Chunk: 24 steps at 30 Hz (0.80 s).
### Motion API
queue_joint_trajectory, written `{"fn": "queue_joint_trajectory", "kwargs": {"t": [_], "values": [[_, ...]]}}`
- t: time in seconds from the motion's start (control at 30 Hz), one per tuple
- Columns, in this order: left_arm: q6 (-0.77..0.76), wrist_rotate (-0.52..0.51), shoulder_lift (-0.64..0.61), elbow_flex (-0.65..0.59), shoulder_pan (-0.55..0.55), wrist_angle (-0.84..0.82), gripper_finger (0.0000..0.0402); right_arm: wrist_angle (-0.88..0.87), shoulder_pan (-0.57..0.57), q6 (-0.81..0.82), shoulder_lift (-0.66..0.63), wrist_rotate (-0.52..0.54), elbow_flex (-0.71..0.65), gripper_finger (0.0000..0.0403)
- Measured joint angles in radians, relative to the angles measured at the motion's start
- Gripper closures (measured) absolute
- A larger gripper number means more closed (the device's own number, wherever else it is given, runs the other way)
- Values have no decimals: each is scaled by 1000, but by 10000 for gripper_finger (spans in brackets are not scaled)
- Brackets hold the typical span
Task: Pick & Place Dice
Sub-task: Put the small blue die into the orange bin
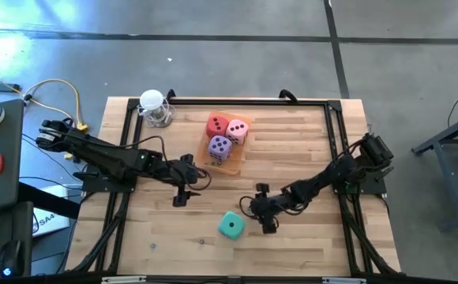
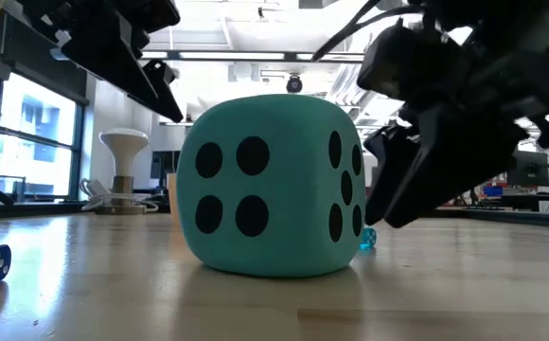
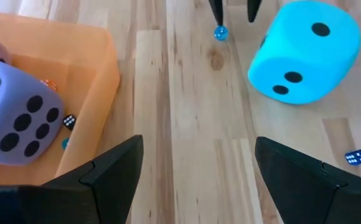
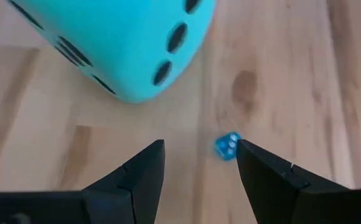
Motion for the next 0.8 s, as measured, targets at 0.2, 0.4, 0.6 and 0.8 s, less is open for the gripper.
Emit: {"fn": "queue_joint_trajectory", "kwargs": {"t": [0.2, 0.4, 0.6, 0.8], "values": [[-3, 0, 0, 0, 0, 11, 100, -13, -20, -12, 0, -15, 1, 212], [1, -1, 0, 0, 0, 14, 100, -8, -31, -54, 0, -18, 1, 212], [24, -1, 0, 0, 8, 21, 100, -19, -61, -96, 0, -58, 1, 212], [24, -1, 0, 0, 20, 38, 100, -30, -91, -110, 0, -90, 1, 212]]}}
